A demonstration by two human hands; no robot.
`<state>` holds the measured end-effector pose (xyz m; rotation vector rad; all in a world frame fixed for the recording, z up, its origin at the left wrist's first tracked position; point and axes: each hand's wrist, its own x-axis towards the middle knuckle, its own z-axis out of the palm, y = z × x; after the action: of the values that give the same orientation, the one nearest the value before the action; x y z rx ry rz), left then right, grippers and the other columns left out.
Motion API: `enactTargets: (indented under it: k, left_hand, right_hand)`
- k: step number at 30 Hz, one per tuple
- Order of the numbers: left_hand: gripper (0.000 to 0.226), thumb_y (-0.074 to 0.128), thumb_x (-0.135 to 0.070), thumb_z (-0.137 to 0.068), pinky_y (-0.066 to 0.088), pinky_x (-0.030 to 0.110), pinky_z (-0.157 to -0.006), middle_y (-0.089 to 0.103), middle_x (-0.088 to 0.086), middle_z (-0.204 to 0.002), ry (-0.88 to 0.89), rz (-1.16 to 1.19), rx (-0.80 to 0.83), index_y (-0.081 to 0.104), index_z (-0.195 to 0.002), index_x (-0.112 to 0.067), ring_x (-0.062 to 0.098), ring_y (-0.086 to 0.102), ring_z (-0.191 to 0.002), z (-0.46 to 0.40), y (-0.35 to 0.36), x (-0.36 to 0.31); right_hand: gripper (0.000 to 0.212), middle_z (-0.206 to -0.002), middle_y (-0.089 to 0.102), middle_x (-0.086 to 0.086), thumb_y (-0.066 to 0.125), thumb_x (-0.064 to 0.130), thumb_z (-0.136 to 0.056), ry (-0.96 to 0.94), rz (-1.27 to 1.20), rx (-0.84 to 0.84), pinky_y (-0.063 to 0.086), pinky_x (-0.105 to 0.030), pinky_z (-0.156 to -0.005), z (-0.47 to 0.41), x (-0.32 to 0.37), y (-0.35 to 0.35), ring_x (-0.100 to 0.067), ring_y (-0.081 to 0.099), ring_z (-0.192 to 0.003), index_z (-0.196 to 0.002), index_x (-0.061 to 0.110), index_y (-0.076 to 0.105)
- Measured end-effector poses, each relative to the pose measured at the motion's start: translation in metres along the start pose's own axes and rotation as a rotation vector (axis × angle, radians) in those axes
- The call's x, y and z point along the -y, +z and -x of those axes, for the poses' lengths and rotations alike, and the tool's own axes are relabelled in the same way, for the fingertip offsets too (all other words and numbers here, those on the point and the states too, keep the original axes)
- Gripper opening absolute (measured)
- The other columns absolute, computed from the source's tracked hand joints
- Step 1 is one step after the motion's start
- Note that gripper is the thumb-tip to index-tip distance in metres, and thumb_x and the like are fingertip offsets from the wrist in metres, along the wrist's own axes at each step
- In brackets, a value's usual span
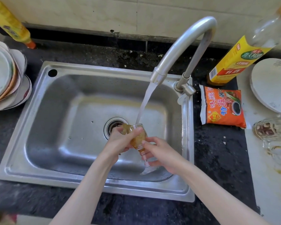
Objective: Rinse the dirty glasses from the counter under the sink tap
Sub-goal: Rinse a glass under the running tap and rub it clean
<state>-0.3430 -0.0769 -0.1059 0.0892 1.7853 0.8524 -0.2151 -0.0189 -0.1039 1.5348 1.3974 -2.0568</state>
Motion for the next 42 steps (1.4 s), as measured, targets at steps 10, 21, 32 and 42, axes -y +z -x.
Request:
enactTargets:
  k: [10, 21, 32, 42]
  left_hand:
    - [0.061, 0.066, -0.048, -0.072, 0.047, 0.027, -0.081, 0.063, 0.004, -0.112, 0.109, 0.139, 0.197, 0.058, -0.122, -0.014, 0.014, 0.062, -0.093, 0.001, -0.011, 0.012]
    - [0.033, 0.065, -0.010, -0.083, 0.053, 0.027, -0.084, 0.064, 0.003, -0.111, 0.464, 0.179, 0.059, 0.058, -0.112, -0.025, 0.007, 0.064, -0.091, 0.017, -0.012, 0.002]
    - [0.027, 0.064, -0.012, -0.085, 0.051, 0.023, -0.085, 0.067, -0.005, -0.109, 0.421, 0.165, 0.072, 0.061, -0.107, -0.025, 0.004, 0.063, -0.095, 0.011, -0.010, 0.010]
    - [0.047, 0.063, -0.013, -0.086, 0.050, 0.027, -0.084, 0.057, 0.005, -0.120, 0.203, 0.146, 0.262, 0.048, -0.130, -0.004, 0.011, 0.059, -0.099, -0.011, 0.016, 0.002]
  right_hand:
    - [0.041, -0.092, 0.063, 0.005, 0.053, 0.050, -0.088, -0.207, 0.018, -0.108, 0.051, -0.029, -0.079, 0.002, -0.004, 0.005, -0.010, 0.062, -0.076, -0.123, 0.029, 0.050]
    - [0.048, -0.095, 0.067, 0.005, 0.046, 0.053, -0.082, -0.408, -0.297, -0.049, 0.045, -0.024, -0.076, -0.007, 0.005, 0.004, -0.012, 0.053, -0.078, -0.119, 0.025, 0.061]
    - [0.059, -0.074, 0.065, -0.009, 0.026, 0.057, -0.095, -0.191, -0.380, 0.021, 0.037, -0.028, -0.053, -0.011, -0.001, 0.004, -0.014, 0.045, -0.048, -0.102, 0.012, 0.062]
    - [0.040, -0.086, 0.068, -0.011, 0.039, 0.055, -0.094, -0.110, -0.266, -0.125, 0.040, -0.026, -0.055, 0.000, -0.004, -0.017, -0.015, 0.048, -0.052, -0.094, 0.020, 0.058]
